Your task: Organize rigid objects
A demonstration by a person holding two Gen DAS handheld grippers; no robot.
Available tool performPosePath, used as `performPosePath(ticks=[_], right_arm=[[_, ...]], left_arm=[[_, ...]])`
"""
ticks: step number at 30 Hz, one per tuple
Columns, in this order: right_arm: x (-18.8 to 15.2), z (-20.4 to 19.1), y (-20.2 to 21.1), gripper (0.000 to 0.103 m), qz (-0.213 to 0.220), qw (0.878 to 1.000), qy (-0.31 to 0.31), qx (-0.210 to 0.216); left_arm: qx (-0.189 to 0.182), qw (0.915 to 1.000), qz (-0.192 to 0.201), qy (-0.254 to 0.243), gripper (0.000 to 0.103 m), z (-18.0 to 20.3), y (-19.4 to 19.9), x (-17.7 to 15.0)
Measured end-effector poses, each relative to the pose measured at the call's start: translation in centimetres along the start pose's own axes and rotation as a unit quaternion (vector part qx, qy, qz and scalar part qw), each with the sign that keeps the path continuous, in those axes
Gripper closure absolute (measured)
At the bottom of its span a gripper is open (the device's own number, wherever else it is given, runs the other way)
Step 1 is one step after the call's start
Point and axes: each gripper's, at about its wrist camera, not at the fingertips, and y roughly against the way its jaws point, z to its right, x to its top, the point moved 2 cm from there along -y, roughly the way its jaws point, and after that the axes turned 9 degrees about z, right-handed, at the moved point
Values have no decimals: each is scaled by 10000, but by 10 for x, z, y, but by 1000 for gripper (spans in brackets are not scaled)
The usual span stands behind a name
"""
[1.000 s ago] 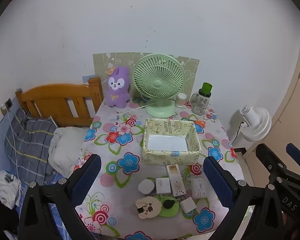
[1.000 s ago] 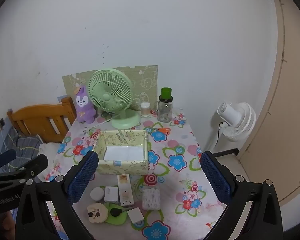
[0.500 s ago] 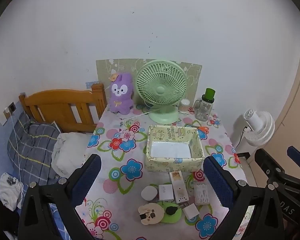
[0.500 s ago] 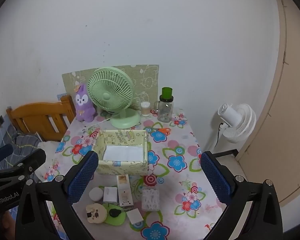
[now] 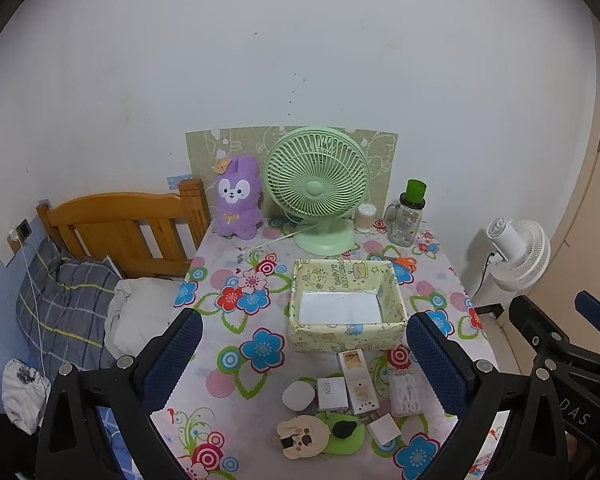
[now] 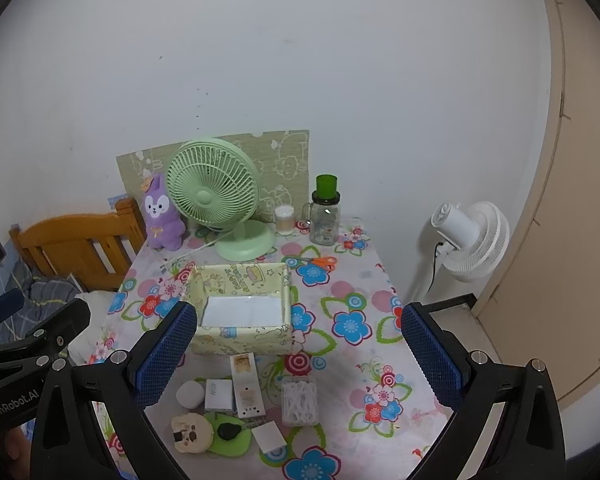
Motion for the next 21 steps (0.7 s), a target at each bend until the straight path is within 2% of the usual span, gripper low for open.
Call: performPosePath(ticks=[21], right_arm=[[6,-1,-3,0,28,10000,9,-10]], left_arm=[[51,10000,-19,41,0,2,-3,0]])
